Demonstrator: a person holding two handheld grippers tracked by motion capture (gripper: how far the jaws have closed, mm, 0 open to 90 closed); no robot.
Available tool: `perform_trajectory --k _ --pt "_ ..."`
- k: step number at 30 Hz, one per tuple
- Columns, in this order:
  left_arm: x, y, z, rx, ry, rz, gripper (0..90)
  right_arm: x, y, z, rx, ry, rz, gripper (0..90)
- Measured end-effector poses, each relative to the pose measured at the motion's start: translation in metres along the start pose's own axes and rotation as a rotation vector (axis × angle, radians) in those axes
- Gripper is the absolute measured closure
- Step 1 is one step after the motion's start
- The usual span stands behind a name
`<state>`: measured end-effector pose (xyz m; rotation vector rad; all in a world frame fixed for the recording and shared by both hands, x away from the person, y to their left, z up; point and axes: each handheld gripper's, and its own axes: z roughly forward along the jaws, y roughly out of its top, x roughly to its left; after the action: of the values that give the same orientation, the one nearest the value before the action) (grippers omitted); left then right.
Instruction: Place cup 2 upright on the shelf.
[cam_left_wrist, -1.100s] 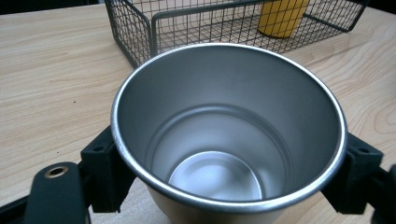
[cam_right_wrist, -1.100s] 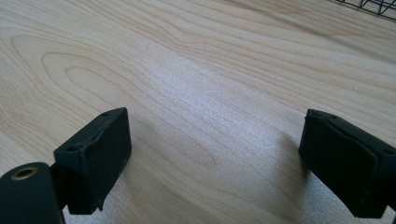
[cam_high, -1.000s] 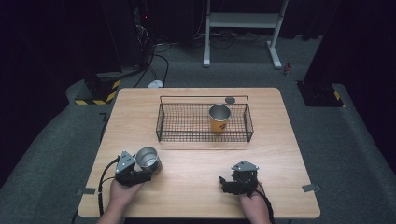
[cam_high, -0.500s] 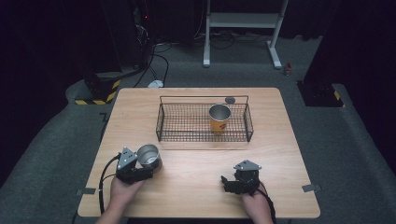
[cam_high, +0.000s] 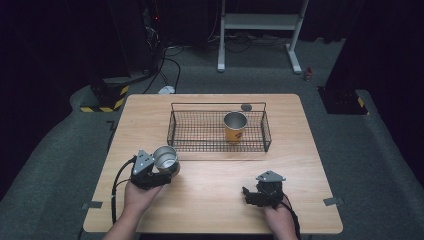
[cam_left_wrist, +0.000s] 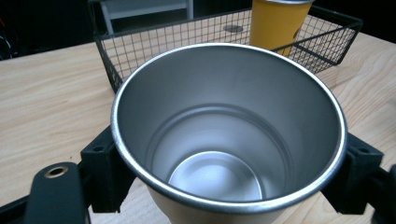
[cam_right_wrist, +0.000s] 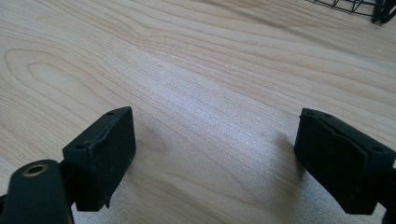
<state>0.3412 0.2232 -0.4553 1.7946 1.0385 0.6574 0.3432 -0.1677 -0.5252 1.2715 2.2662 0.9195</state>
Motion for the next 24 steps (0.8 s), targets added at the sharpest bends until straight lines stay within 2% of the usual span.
perform_trajectory --k 9,15,24 --pt "-0.006 0.012 0.002 -0.001 -0.008 0.018 18.7 0.000 0.000 0.000 0.001 0.001 0.001 12.2" --pt "-0.009 0.017 0.005 -0.008 -0.019 0.002 18.7 0.000 0.000 0.000 0.000 0.001 0.000 12.2" --pt "-0.014 0.029 0.012 -0.015 -0.024 0.018 18.7 0.000 0.000 0.000 0.000 0.002 0.003 12.2"
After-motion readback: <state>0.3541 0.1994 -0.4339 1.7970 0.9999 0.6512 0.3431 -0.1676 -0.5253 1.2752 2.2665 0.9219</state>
